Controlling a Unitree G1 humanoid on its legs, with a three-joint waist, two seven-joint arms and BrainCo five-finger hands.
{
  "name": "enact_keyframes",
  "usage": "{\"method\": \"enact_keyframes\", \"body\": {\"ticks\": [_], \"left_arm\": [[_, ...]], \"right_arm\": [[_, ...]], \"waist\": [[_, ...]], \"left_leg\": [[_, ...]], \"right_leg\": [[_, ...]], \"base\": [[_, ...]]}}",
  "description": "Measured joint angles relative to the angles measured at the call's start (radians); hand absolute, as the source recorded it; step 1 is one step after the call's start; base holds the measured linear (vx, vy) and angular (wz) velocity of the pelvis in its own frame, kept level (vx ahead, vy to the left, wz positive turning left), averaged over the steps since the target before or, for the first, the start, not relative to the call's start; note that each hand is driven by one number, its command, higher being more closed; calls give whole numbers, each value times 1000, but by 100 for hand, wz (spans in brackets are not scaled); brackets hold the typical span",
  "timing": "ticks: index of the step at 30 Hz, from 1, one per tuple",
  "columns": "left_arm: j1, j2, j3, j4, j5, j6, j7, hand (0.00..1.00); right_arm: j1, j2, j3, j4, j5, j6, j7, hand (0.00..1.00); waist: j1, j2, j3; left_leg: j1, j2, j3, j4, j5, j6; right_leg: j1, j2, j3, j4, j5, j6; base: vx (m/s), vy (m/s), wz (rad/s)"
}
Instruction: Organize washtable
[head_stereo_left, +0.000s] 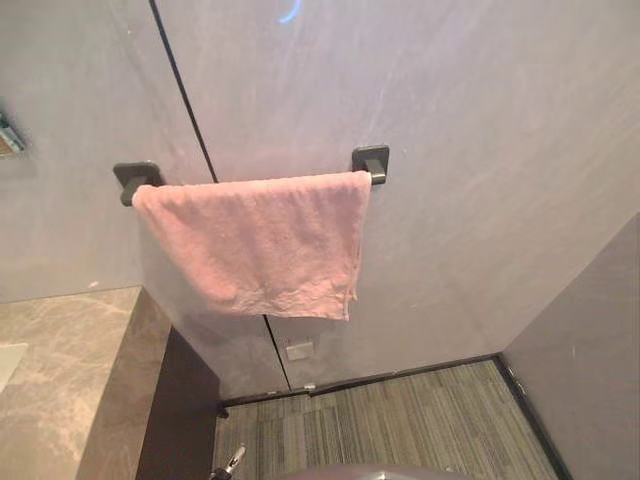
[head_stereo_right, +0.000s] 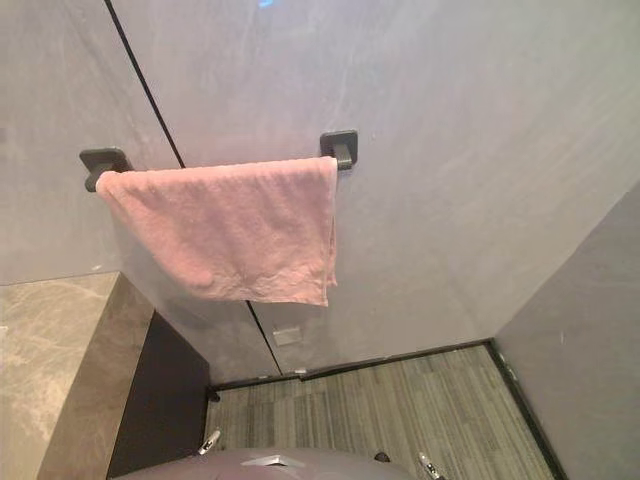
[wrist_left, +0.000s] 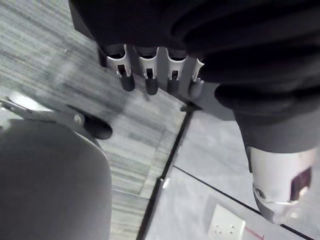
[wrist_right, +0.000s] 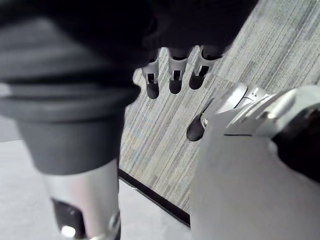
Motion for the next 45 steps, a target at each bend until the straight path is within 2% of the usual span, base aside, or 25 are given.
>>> {"method": "enact_keyframes", "body": {"ticks": [3,4,7,8,10,11,12,14,15,18,21,23,25,28,30,32,34,35,36,37,39,41,42,44,45], "left_arm": [[-23,22,-60,-34,35,-3,14,0],[-40,23,-74,-48,34,-4,21,0],[-72,-1,-85,-86,25,-15,42,0],[-69,-16,-85,-85,23,-16,48,0],[-74,-21,-88,-78,22,-16,57,0],[-84,-23,-69,-88,8,-20,57,0],[-96,-16,-51,-88,17,-13,60,0],[-62,-19,-31,-92,16,-19,56,0],[-61,-21,-32,-78,21,-15,47,0],[-62,-36,-34,-64,39,0,27,0],[-84,-19,-85,-75,64,1,29,0],[-88,-17,-123,-82,65,2,36,0],[-91,-17,-158,-114,65,-4,40,0],[-113,-1,-191,-120,73,-33,42,0],[-99,-3,-178,-110,74,-36,45,0],[-54,-8,-137,-110,60,-33,46,0],[-62,-6,-100,-116,63,-37,47,0],[-62,-3,-91,-112,65,-34,46,0],[-59,-22,-81,-100,74,-27,44,0],[-58,-22,-82,-98,74,-24,43,0],[-66,-5,-87,-94,75,-16,42,0],[-70,1,-106,-81,76,-9,45,0],[-61,8,-113,-72,90,-5,48,0],[-40,11,-113,-60,102,8,57,0],[-32,21,-107,-59,101,11,64,0]], "right_arm": [[-43,-5,43,-8,0,-1,-3,0],[-60,-10,59,-8,-1,-1,-8,0],[-129,-34,115,-11,-2,-8,-38,0],[-157,-43,131,-35,-2,-9,-42,0],[-176,-44,156,-80,-3,-25,-42,0],[-205,-45,156,-80,-3,-35,-41,0],[-213,-45,153,-86,-6,-52,-37,0],[-200,-44,150,-90,-11,-48,-33,0],[-181,-45,146,-102,-13,-49,-31,0],[-155,-43,103,-106,-42,-37,-33,0],[-158,-33,140,-55,-41,-18,-39,0],[-174,-36,192,-47,-42,-19,-41,0],[-211,-39,262,-57,-44,-20,-40,0],[-217,-23,331,-79,-49,-20,-35,0],[-209,-13,335,-76,-49,-17,-35,0],[-211,-11,335,-78,-49,-20,-31,0],[-228,-11,337,-71,-52,-18,-21,0],[-241,-14,337,-72,-53,-18,-19,0],[-272,-21,339,-75,-55,-19,-19,0],[-282,-26,344,-75,-61,-19,-20,0],[-328,-36,391,-78,-82,-20,-20,0],[-339,-43,411,-78,-81,-19,-27,0],[-325,-43,421,-78,-81,-19,-34,0],[-311,-40,427,-78,-81,-20,-40,0],[-294,-26,421,-78,-81,-21,-42,0]], "waist": [[-17,9,21],[-17,4,43],[-14,25,78],[-11,50,89],[-16,46,86],[-4,30,97],[-9,12,110],[-8,16,104],[-16,31,93],[-45,57,67],[-41,48,59],[-40,40,72],[-44,18,106],[-42,-2,113],[-39,-11,115],[-31,-20,110],[21,-36,102],[27,-29,100],[42,19,78],[44,25,74],[52,24,73],[47,67,93],[50,73,102],[54,86,118],[46,52,107]], "left_leg": [[-97,10,-40,27,2,-3],[-125,14,-68,45,10,-16],[-202,29,-161,72,44,-44],[-206,43,-194,53,93,-48],[-227,45,-235,3,162,-55],[-282,22,-117,159,80,-15],[-347,-6,-24,488,-71,19],[-292,2,6,719,-168,-16],[-235,14,12,761,-180,-25],[-157,41,7,578,-206,-61],[-80,27,5,287,-206,-59],[-34,10,-1,223,-201,-50],[-7,-36,-18,215,-176,-14],[-34,-81,-85,235,-155,23],[-48,-94,-157,232,-135,32],[-62,-112,-239,229,-105,18],[-98,-129,-302,235,-70,-14],[-122,-122,-315,241,-60,-20],[-172,-90,-313,237,-39,-15],[-196,-82,-315,237,-31,-14],[-287,-55,-328,231,26,-70],[-325,-9,-395,216,72,-97],[-320,16,-434,194,102,-117],[-308,49,-451,152,98,-78],[-302,74,-392,85,6,32]], "right_leg": [[-76,1,-48,50,-8,-13],[-93,5,-67,74,-15,-23],[-152,16,-164,177,-70,-49],[-177,24,-193,238,-103,-60],[-203,12,-252,241,-126,-96],[-208,-14,-302,237,-105,-96],[-192,-49,-348,254,-111,-106],[-144,-46,-393,243,-116,-114],[-126,-44,-422,234,-116,-114],[-146,-51,-496,235,-100,-97],[-187,-52,-531,213,-58,-90],[-192,-75,-525,265,-58,-90],[-206,-117,-436,360,-66,-79],[-263,-129,-102,474,-81,-26],[-251,-139,-48,677,-181,-33],[-170,-142,-26,793,-249,-15],[-80,-131,26,724,-307,48],[-75,-109,39,689,-316,52],[-67,-52,64,586,-319,46],[-69,-39,70,555,-330,30],[-95,-13,67,468,-385,-4],[-103,44,20,440,-363,-25],[-92,74,-14,442,-353,-39],[-73,105,-68,437,-344,-64],[-49,95,-108,355,-303,-122]], "base": [[-62,-51,41],[-111,-80,72],[-94,-137,92],[-46,-184,98],[-50,-82,107],[423,6,122],[655,-42,98],[971,-44,69],[869,-46,62],[616,26,92],[278,98,66],[-89,165,20],[-138,264,22],[-73,399,70],[212,85,143],[311,-96,155],[39,-122,97],[-305,-58,49],[-289,-10,36],[-384,-17,29],[-368,-44,18],[-394,-25,59],[-375,-14,80],[-343,-20,89],[-360,25,109]]}}
